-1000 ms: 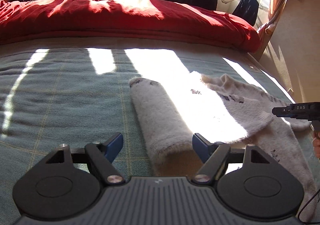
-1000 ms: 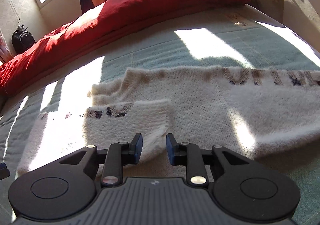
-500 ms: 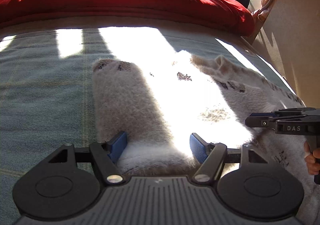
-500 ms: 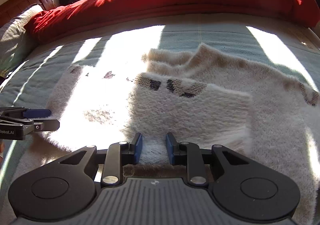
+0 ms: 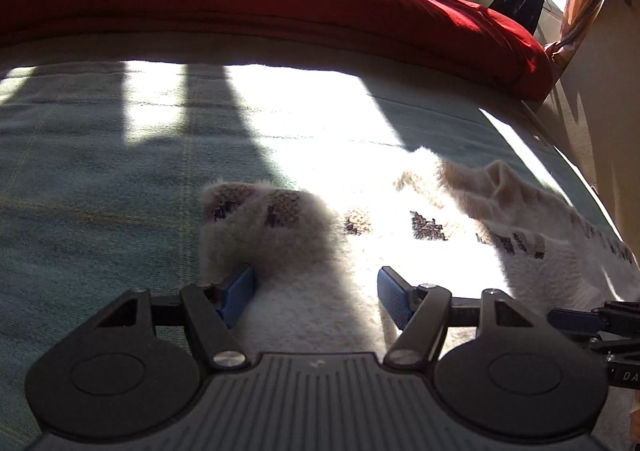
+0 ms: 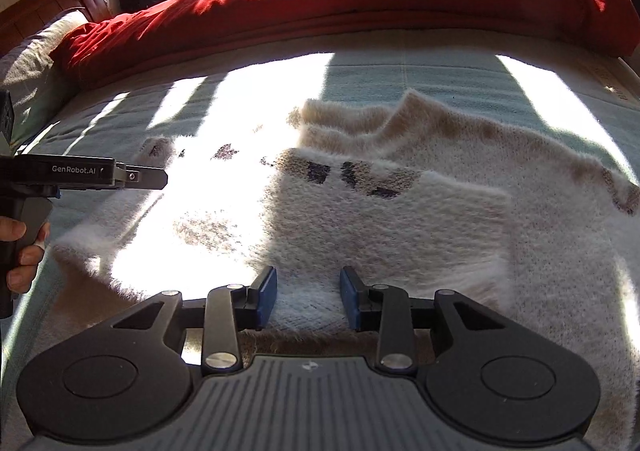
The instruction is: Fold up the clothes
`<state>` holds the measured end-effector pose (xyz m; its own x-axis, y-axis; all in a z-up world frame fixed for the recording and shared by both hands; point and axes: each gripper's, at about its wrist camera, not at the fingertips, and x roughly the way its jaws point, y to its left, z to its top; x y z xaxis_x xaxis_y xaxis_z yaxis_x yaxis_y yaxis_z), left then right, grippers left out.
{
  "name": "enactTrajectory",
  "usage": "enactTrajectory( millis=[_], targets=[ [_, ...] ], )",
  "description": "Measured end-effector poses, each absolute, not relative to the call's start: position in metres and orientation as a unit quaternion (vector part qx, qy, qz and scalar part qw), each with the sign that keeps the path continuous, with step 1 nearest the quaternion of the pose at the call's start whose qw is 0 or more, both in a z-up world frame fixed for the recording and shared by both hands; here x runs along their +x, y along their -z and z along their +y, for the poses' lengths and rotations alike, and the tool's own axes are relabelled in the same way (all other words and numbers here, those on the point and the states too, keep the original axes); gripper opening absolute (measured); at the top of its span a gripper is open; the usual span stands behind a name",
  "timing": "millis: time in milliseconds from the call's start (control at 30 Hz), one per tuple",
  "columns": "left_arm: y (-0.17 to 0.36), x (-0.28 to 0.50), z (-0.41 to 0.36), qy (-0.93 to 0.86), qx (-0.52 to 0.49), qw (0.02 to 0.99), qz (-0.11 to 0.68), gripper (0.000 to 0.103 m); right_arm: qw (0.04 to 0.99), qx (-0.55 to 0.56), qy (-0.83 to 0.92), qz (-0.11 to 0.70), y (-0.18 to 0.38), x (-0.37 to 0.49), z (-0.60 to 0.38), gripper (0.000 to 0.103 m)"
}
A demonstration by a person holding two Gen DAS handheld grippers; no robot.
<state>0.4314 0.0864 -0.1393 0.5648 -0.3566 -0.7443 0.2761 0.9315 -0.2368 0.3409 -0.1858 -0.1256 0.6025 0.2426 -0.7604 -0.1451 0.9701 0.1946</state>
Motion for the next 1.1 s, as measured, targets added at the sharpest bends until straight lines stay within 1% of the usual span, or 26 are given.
enactTrajectory(
  millis=[67, 167, 267, 300, 333, 400, 533, 633, 733, 867, 967, 1100],
  targets=[
    [0.135, 0.428, 0.080, 0.179, -0.020, 0.884, 0.432, 0.068, 0.893, 0.054, -0.109, 0.434, 0.126, 0.342, -0.185, 0.039],
    [0.118, 0.415, 0.081, 0.184, -0.011, 0.888, 0.422, 0.067, 0.893, 0.048, -0.112, 0.433, 0.118, 0.342, -0.183, 0.039],
    [0.101, 0.388, 0.084, 0.218, -0.006, 0.892, 0.397, 0.068, 0.903, 0.037, -0.132, 0.407, 0.102, 0.342, -0.177, 0.038],
    [0.098, 0.378, 0.082, 0.231, 0.002, 0.890, 0.394, 0.068, 0.905, 0.030, -0.137, 0.401, 0.097, 0.345, -0.173, 0.036],
    [0.098, 0.369, 0.080, 0.240, 0.010, 0.887, 0.394, 0.068, 0.906, 0.028, -0.144, 0.397, 0.093, 0.350, -0.168, 0.030],
    [0.103, 0.358, 0.076, 0.249, 0.026, 0.881, 0.402, 0.068, 0.905, 0.029, -0.161, 0.394, 0.091, 0.361, -0.157, 0.024],
    [0.121, 0.345, 0.072, 0.253, 0.050, 0.872, 0.416, 0.067, 0.895, 0.014, -0.185, 0.405, 0.101, 0.383, -0.130, 0.020],
    [0.126, 0.346, 0.075, 0.253, 0.038, 0.871, 0.420, 0.067, 0.887, -0.001, -0.186, 0.422, 0.115, 0.396, -0.116, 0.020],
    [0.128, 0.351, 0.077, 0.252, 0.026, 0.868, 0.427, 0.068, 0.886, -0.009, -0.159, 0.436, 0.131, 0.409, -0.116, 0.015],
    [0.129, 0.353, 0.075, 0.249, 0.028, 0.867, 0.430, 0.069, 0.886, 0.023, -0.139, 0.443, 0.128, 0.415, -0.127, 0.014],
    [0.121, 0.348, 0.075, 0.237, 0.026, 0.872, 0.428, 0.067, 0.887, 0.026, -0.133, 0.442, 0.115, 0.405, -0.133, 0.017],
    [0.100, 0.326, 0.072, 0.238, 0.033, 0.873, 0.424, 0.067, 0.888, 0.017, -0.146, 0.435, 0.086, 0.371, -0.150, 0.018]
  ],
)
